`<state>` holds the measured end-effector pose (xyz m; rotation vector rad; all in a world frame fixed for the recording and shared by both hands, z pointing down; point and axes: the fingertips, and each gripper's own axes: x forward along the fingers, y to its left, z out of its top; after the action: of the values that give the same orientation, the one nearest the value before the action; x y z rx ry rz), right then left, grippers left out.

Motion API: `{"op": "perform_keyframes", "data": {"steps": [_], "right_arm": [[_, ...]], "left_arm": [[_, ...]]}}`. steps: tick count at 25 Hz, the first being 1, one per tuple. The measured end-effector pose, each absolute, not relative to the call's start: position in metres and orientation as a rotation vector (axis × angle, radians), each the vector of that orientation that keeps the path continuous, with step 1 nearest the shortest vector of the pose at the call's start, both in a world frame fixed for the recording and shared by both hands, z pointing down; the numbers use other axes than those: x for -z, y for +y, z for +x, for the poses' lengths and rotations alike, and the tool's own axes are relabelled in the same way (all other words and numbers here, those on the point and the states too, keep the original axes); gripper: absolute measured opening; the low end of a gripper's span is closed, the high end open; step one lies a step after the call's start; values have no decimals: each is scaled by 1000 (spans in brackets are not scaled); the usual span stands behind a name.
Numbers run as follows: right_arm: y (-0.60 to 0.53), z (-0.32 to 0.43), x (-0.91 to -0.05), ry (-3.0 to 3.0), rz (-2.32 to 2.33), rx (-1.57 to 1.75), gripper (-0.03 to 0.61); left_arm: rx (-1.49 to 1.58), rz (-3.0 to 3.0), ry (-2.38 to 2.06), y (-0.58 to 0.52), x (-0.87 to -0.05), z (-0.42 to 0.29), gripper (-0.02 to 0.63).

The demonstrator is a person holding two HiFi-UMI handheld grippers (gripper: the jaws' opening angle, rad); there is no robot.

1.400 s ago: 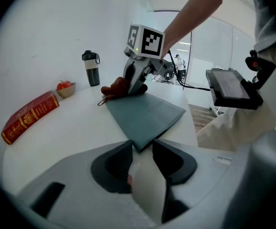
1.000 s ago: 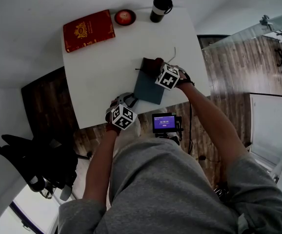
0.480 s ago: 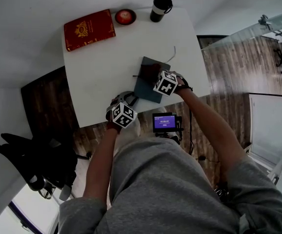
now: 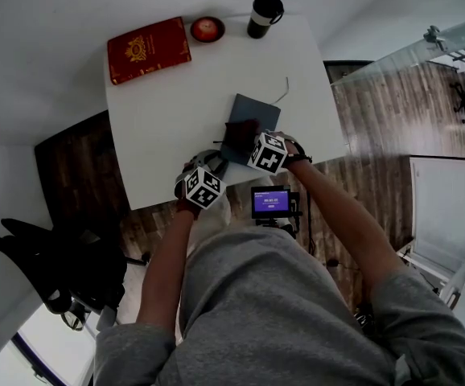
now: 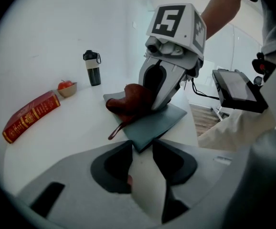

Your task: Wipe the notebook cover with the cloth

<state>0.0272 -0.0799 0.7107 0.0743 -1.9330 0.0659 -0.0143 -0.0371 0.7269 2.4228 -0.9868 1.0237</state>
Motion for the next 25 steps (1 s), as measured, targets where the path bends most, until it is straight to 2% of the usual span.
{"op": "perform_keyframes", "data": {"steps": [21,25], "right_arm": [[-28,16,-708,-1969,-53,-111,92],[-30,15,-697,-2086,19,-303,92]], "left_arm": [[-1023,2425,-992,-38,-727,-14,147],[-1021,2432,-987,-36,-727,-14,146]]}}
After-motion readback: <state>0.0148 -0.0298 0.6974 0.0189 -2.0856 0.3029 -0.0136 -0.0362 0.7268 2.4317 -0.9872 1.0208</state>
